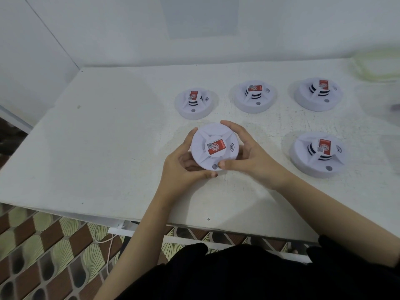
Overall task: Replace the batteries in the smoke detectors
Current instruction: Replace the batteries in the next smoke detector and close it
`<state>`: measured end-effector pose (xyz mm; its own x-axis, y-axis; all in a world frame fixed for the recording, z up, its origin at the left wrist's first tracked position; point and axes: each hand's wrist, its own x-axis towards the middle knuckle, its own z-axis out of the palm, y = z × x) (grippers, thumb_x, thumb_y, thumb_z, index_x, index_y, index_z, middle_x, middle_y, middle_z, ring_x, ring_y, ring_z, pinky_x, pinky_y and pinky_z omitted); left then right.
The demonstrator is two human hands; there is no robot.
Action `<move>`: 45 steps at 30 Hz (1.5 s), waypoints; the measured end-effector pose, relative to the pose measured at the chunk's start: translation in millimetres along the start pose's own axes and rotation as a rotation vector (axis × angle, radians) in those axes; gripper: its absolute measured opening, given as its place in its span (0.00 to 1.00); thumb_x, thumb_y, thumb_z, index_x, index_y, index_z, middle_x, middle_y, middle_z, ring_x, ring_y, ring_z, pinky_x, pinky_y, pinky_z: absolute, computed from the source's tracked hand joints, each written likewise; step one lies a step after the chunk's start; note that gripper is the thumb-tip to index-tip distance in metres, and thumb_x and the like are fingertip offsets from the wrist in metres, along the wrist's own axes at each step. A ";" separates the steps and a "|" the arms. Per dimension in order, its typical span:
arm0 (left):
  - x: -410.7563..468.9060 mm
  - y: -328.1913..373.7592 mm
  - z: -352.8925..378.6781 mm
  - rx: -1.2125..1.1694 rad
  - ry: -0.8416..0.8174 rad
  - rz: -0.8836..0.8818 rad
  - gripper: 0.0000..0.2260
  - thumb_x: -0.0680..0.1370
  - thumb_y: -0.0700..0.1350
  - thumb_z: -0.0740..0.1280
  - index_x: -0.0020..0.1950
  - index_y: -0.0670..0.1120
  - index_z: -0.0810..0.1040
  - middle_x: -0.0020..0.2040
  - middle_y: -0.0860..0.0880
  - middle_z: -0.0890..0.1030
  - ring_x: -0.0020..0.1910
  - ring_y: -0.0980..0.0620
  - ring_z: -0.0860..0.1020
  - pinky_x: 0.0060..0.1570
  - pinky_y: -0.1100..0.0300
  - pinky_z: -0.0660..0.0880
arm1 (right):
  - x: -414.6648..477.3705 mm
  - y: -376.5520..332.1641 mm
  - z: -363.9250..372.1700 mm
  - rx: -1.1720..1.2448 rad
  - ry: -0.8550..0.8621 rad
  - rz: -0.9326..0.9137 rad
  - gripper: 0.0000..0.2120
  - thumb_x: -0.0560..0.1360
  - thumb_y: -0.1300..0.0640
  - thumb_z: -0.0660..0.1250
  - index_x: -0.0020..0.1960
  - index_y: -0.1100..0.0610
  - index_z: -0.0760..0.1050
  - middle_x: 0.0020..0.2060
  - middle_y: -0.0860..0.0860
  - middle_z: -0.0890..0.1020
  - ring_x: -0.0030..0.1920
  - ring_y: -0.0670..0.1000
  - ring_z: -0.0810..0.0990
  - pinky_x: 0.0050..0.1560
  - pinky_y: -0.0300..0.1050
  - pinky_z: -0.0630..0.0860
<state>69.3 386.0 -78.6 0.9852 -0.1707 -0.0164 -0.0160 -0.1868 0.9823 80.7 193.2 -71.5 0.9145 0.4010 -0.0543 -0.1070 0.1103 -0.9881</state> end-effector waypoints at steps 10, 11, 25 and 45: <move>0.8 -3.8 -3.3 -0.025 -0.028 -0.017 0.44 0.65 0.29 0.78 0.76 0.48 0.65 0.57 0.47 0.83 0.53 0.50 0.84 0.51 0.55 0.81 | 1.9 7.0 5.1 -0.103 0.068 -0.066 0.40 0.65 0.72 0.74 0.69 0.48 0.62 0.64 0.49 0.71 0.63 0.49 0.74 0.58 0.52 0.77; 0.8 -4.0 -3.5 -0.025 -0.023 -0.020 0.44 0.65 0.28 0.78 0.76 0.48 0.64 0.57 0.48 0.84 0.52 0.50 0.84 0.50 0.56 0.81 | 2.2 7.4 5.1 -0.115 0.071 -0.072 0.40 0.64 0.71 0.75 0.68 0.47 0.62 0.63 0.49 0.71 0.63 0.49 0.74 0.58 0.52 0.77; 3.4 -7.5 -4.0 -0.010 -0.033 -0.012 0.45 0.63 0.29 0.78 0.76 0.45 0.64 0.54 0.57 0.84 0.53 0.53 0.83 0.49 0.58 0.81 | 2.7 7.5 5.4 -0.135 0.079 -0.078 0.39 0.63 0.67 0.75 0.67 0.45 0.63 0.63 0.48 0.72 0.63 0.49 0.74 0.58 0.54 0.77; 3.5 -7.6 -4.2 -0.054 -0.023 -0.019 0.46 0.61 0.31 0.79 0.76 0.49 0.65 0.55 0.51 0.84 0.53 0.50 0.84 0.49 0.55 0.81 | 2.9 7.6 5.5 -0.159 0.088 -0.103 0.38 0.65 0.73 0.74 0.67 0.48 0.63 0.60 0.45 0.73 0.61 0.46 0.75 0.57 0.45 0.77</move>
<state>73.5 391.0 -85.3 0.9809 -0.1904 -0.0389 0.0125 -0.1381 0.9903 80.4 200.2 -78.4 0.9487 0.3134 0.0428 0.0453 -0.0010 -0.9990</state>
